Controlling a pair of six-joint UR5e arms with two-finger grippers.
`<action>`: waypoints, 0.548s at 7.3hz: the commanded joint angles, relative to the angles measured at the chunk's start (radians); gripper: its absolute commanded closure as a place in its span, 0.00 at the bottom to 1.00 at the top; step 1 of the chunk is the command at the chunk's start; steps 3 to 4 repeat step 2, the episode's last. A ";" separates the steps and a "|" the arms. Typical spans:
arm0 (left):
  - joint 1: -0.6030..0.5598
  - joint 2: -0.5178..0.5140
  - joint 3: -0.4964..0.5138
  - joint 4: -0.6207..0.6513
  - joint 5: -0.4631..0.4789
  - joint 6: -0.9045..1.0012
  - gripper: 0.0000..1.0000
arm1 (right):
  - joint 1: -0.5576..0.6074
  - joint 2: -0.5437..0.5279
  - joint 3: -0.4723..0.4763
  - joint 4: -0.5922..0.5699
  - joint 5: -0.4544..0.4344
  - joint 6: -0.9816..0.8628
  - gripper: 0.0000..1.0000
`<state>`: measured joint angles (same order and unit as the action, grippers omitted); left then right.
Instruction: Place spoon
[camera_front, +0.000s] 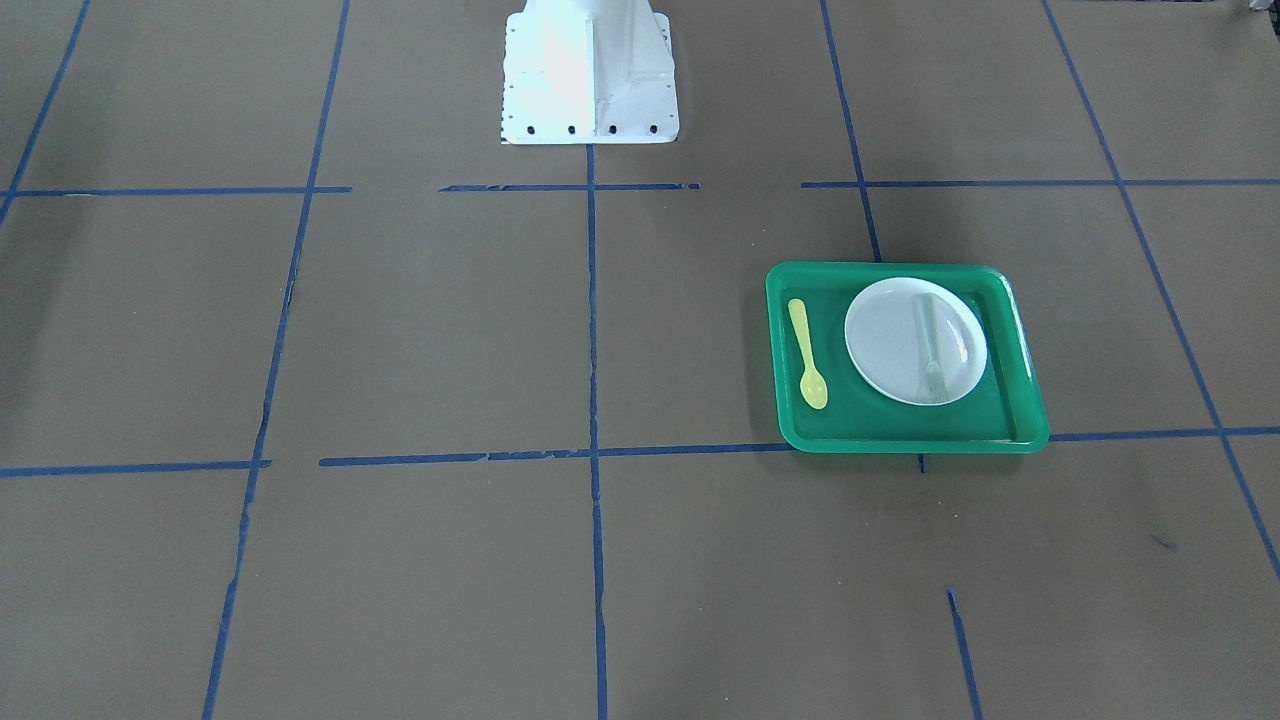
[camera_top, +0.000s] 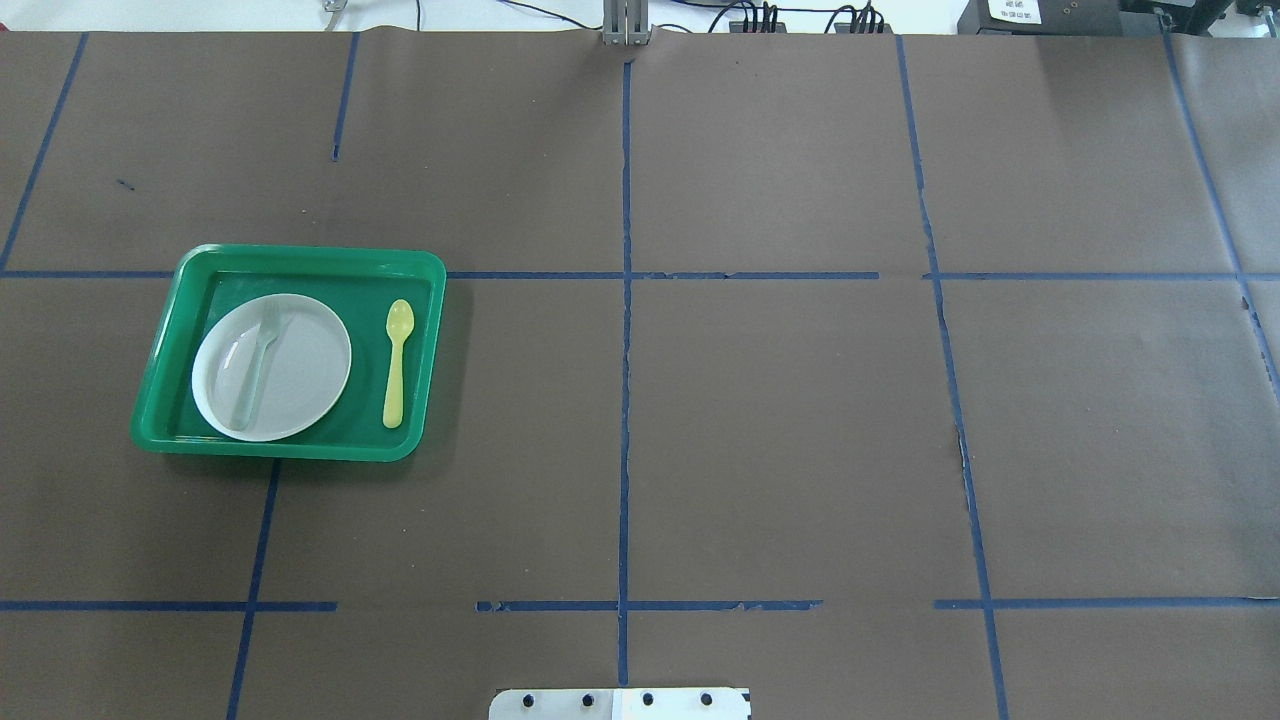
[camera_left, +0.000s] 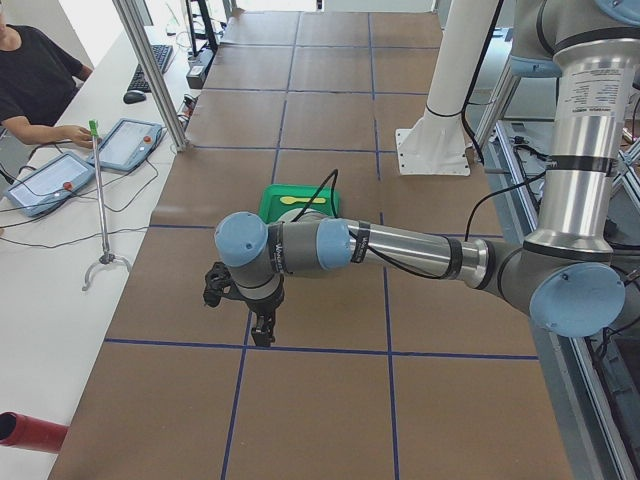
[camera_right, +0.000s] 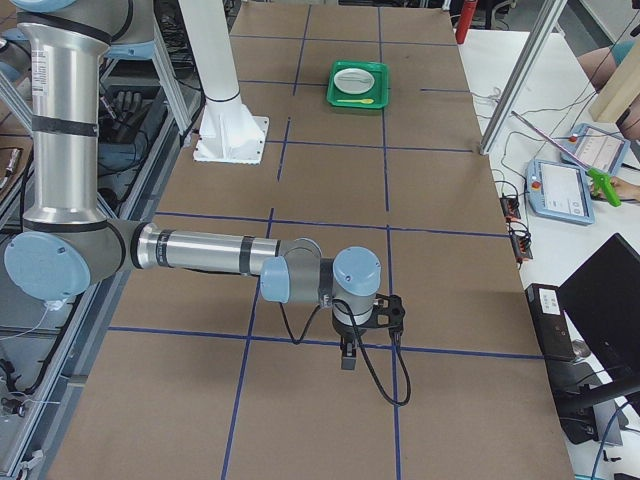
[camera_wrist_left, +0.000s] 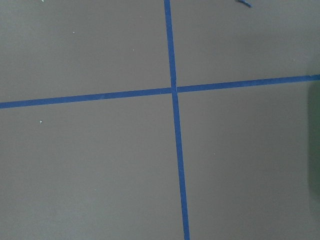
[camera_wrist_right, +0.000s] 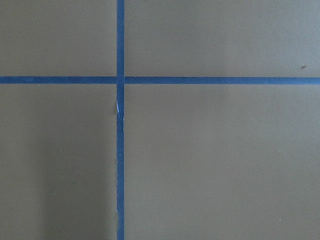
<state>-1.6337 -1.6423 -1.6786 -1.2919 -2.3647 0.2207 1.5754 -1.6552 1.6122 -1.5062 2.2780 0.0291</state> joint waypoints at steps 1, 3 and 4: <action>0.002 -0.008 0.011 0.000 0.001 0.000 0.00 | 0.000 0.000 0.000 0.000 0.000 0.000 0.00; 0.002 -0.008 0.010 0.000 0.001 0.000 0.00 | 0.000 0.000 0.000 0.001 0.000 0.000 0.00; 0.002 -0.008 0.010 0.000 0.001 0.000 0.00 | 0.000 0.000 0.000 0.001 0.000 0.000 0.00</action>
